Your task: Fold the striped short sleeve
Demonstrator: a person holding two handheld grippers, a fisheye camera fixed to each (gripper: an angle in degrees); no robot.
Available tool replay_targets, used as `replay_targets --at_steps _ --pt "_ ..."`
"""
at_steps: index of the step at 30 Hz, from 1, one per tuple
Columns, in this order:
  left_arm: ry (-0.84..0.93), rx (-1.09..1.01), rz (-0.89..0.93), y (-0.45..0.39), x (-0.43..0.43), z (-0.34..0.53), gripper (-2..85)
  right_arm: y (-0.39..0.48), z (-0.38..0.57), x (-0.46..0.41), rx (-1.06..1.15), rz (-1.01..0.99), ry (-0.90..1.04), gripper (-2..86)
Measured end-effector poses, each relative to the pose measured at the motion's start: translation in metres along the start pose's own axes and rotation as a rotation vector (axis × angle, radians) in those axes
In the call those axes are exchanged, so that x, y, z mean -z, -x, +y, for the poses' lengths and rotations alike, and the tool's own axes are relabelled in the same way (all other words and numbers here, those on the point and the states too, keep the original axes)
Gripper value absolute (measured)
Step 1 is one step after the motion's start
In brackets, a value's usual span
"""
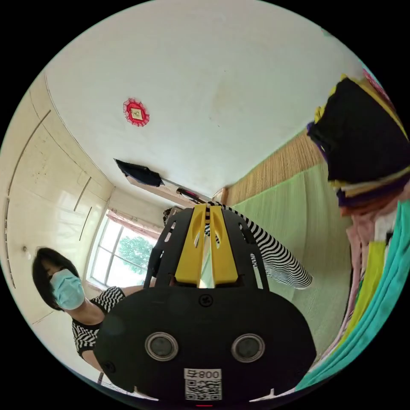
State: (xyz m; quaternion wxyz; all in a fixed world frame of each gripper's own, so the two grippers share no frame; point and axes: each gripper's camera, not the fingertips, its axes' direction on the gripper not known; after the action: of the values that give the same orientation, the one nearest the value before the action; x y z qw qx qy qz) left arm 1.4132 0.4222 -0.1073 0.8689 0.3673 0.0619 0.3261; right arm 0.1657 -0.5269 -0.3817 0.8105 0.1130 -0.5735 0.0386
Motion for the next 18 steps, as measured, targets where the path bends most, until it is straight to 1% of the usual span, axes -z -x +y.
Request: replay_targets --at_steps 1,2,3,4,6,7,10,11,13,15,16,18 --pt "-0.010 -0.059 -0.010 -0.015 -0.020 -0.043 1.2 0.002 -0.024 0.006 0.021 0.006 -0.005 1.0" --pt "-0.012 -0.092 -0.016 -0.023 -0.031 -0.064 1.2 0.006 -0.067 0.020 0.055 0.027 -0.029 1.0" --pt "-0.017 -0.159 -0.030 -0.041 -0.052 -0.103 1.2 0.011 -0.106 0.035 0.089 0.041 -0.051 1.0" --pt "-0.023 -0.226 -0.048 -0.059 -0.074 -0.138 1.2 0.013 -0.124 0.043 0.106 0.042 -0.058 1.0" --pt "-0.030 -0.324 -0.072 -0.083 -0.110 -0.183 1.2 0.020 -0.178 0.077 0.165 0.076 -0.116 1.0" --pt "-0.023 -0.379 -0.076 -0.094 -0.136 -0.208 1.2 0.021 -0.188 0.086 0.181 0.089 -0.129 1.1" --pt "-0.022 -0.455 -0.072 -0.100 -0.199 -0.256 1.2 0.004 -0.217 0.127 0.209 0.152 -0.169 1.1" --pt "-0.011 -0.456 -0.066 -0.096 -0.212 -0.264 1.2 -0.015 -0.220 0.144 0.194 0.193 -0.192 1.1" --pt "0.038 -0.435 -0.069 -0.070 -0.268 -0.289 1.3 -0.057 -0.216 0.164 0.153 0.249 -0.207 1.1" --pt "0.102 -0.376 -0.109 -0.037 -0.312 -0.301 1.2 -0.141 -0.199 0.185 0.001 0.375 -0.188 1.0" --pt "0.168 -0.325 -0.156 -0.013 -0.342 -0.306 1.2 -0.165 -0.193 0.190 -0.048 0.395 -0.181 1.0" --pt "0.263 -0.217 -0.206 0.026 -0.381 -0.310 1.2 -0.256 -0.158 0.208 -0.252 0.401 -0.170 1.0"
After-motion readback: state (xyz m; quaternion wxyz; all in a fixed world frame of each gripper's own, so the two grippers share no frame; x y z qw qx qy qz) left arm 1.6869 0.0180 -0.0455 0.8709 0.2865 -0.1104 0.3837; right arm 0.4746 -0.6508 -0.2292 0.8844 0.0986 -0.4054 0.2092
